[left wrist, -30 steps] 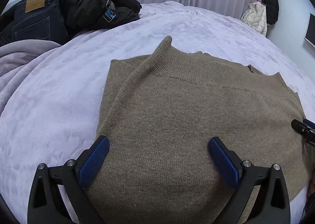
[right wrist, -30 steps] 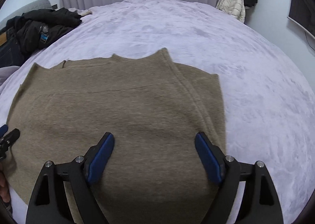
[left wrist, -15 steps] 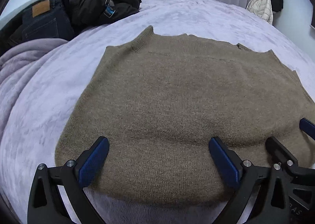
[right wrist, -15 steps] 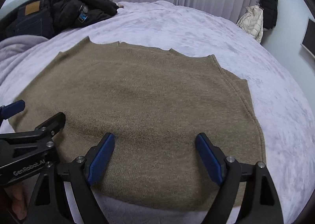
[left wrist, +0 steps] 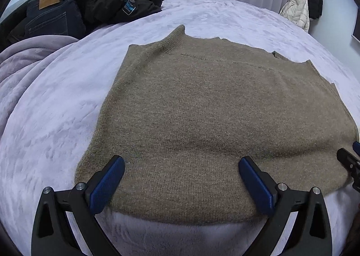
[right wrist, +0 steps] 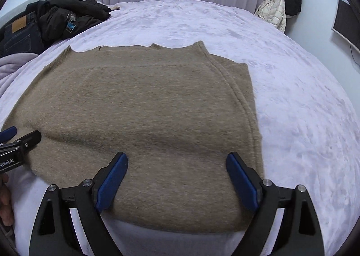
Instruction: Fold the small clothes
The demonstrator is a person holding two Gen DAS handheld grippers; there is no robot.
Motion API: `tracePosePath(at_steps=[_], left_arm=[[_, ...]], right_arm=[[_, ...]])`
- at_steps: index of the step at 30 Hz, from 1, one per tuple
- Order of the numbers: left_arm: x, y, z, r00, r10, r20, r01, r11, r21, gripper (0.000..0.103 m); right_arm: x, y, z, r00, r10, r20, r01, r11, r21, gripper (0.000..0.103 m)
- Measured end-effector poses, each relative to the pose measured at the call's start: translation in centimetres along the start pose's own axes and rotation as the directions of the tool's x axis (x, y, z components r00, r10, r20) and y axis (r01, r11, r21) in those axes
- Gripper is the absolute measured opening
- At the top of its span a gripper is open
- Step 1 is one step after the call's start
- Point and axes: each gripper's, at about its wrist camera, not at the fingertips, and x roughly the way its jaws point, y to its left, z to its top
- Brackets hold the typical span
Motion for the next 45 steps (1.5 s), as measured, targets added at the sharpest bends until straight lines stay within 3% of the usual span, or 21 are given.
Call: tracePosePath(at_steps=[3, 9, 13, 17, 21, 23, 25, 29, 32, 34, 35, 37, 39, 41, 43, 45], left_arm=[[-0.1, 0.8, -0.2, 1.000, -0.018, -0.003, 0.018, 1.000, -0.005, 0.102], [-2.4, 2.1, -0.8, 0.998, -0.061, 0.017, 0.062, 0.998, -0.026, 0.102], [-3.3, 1.5, 1.1, 0.993, -0.107, 0.042, 0.110, 0.991, -0.071, 0.102], [-1.4, -1.3, 5.3, 0.997, -0.056, 0.044, 0.058, 0.997, -0.042, 0.102], [2.6, -3.8, 7.2, 1.000, 0.000, -0.012, 0.000, 1.000, 0.012, 0.102], [4.3, -3.9, 6.5, 0.998, 0.053, -0.020, -0.052, 0.997, 0.051, 0.103], [4.0, -2.6, 5.8, 1.000, -0.001, 0.019, 0.001, 1.000, 0.006, 0.103], [3.7, -1.4, 5.4, 1.000, -0.025, 0.018, 0.025, 1.000, -0.012, 0.103], [3.1, -1.8, 6.5, 0.999, -0.010, -0.034, 0.009, 1.000, -0.015, 0.103], [2.6, -2.3, 7.9, 0.997, -0.056, -0.053, 0.055, 0.998, -0.013, 0.103], [2.5, -2.7, 8.7, 0.996, -0.070, -0.053, 0.070, 0.998, -0.006, 0.103], [2.6, -3.2, 10.5, 0.997, -0.059, -0.044, 0.058, 0.998, -0.006, 0.103], [3.4, -3.8, 12.8, 0.999, -0.042, -0.028, 0.042, 0.999, -0.008, 0.103], [5.1, -4.2, 14.8, 0.997, -0.049, -0.052, 0.048, 0.999, -0.004, 0.103], [7.3, -4.2, 16.1, 0.994, -0.059, -0.087, 0.057, 0.998, -0.028, 0.103], [9.4, -4.0, 16.7, 0.993, -0.026, -0.114, 0.022, 0.999, -0.038, 0.103]], right_arm=[[0.1, -0.5, -0.2, 0.999, 0.034, 0.005, -0.034, 0.999, 0.012, 0.091], [0.1, 0.6, 0.0, 1.000, -0.012, -0.011, 0.012, 0.999, -0.029, 0.093], [-1.3, 1.8, 0.9, 1.000, 0.021, 0.018, -0.021, 1.000, 0.000, 0.094], [-1.0, 5.7, 3.4, 0.998, 0.003, 0.058, 0.001, 0.998, -0.067, 0.094], [2.7, 8.5, 5.1, 1.000, -0.004, -0.027, 0.001, 0.990, -0.138, 0.094], [3.8, 8.2, 5.2, 0.999, -0.018, -0.040, 0.013, 0.992, -0.123, 0.099], [3.5, 6.2, 4.9, 1.000, -0.014, -0.013, 0.013, 0.998, -0.054, 0.102], [3.5, 1.6, 4.1, 1.000, 0.025, 0.004, -0.025, 0.997, 0.072, 0.102], [3.1, 1.8, 4.7, 1.000, 0.012, -0.024, -0.010, 0.999, 0.050, 0.102], [2.1, 2.2, 5.6, 1.000, 0.007, -0.026, -0.006, 0.999, 0.043, 0.102], [1.3, 2.2, 6.3, 0.999, 0.042, 0.004, -0.042, 0.998, 0.052, 0.102], [0.3, 1.9, 7.8, 0.995, 0.087, 0.056, -0.091, 0.993, 0.074, 0.102], [0.6, 2.1, 10.3, 0.994, 0.074, 0.076, -0.081, 0.993, 0.089, 0.102], [2.3, 2.9, 12.4, 0.995, 0.073, 0.067, -0.079, 0.994, 0.081, 0.102], [4.7, 3.8, 14.0, 0.992, 0.125, 0.021, -0.126, 0.990, 0.064, 0.102], [7.4, 4.7, 15.2, 0.995, 0.090, -0.030, -0.088, 0.995, 0.045, 0.102]])
